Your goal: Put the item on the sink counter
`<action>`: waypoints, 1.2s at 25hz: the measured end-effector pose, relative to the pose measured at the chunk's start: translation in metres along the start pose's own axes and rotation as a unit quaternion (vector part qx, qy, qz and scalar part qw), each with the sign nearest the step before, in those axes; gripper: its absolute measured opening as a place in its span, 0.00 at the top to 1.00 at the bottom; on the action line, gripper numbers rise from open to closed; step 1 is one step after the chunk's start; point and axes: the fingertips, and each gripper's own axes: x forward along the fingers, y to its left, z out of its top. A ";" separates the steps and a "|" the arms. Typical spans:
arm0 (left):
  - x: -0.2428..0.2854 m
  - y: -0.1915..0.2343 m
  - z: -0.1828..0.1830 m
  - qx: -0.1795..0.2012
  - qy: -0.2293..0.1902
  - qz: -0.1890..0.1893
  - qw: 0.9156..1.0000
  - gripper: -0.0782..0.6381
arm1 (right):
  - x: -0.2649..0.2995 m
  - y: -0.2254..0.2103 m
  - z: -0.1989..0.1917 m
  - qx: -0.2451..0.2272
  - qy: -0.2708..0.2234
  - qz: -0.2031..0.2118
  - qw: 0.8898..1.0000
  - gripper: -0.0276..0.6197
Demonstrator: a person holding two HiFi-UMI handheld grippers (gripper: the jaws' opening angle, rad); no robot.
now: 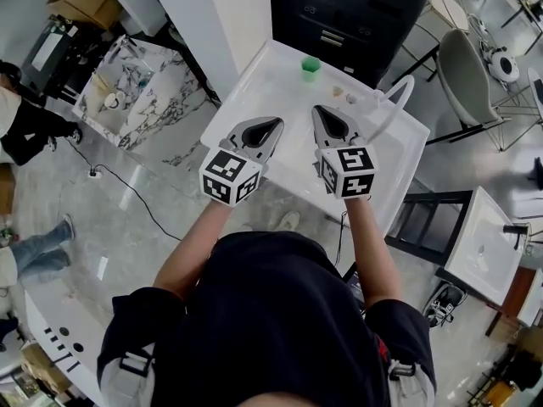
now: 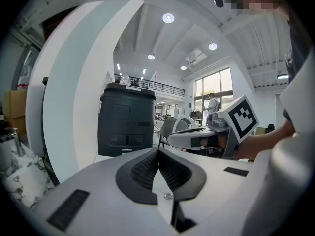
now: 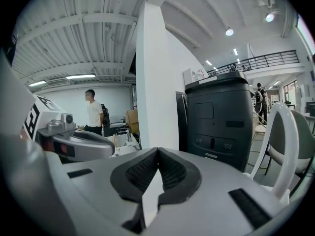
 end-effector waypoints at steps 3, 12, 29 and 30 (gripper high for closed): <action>-0.014 0.005 0.004 0.007 -0.003 -0.004 1.000 0.87 | -0.003 0.014 0.005 0.003 -0.005 -0.009 1.000 0.91; -0.062 0.008 0.002 0.009 -0.015 -0.022 1.000 0.87 | -0.018 0.067 0.010 0.004 -0.014 -0.029 0.999 0.91; -0.140 0.005 -0.006 0.013 -0.035 -0.060 0.998 0.87 | -0.046 0.148 0.011 0.002 -0.022 -0.071 0.997 0.91; -0.144 0.005 -0.007 0.013 -0.036 -0.062 0.997 0.87 | -0.048 0.152 0.011 0.002 -0.023 -0.073 0.997 0.91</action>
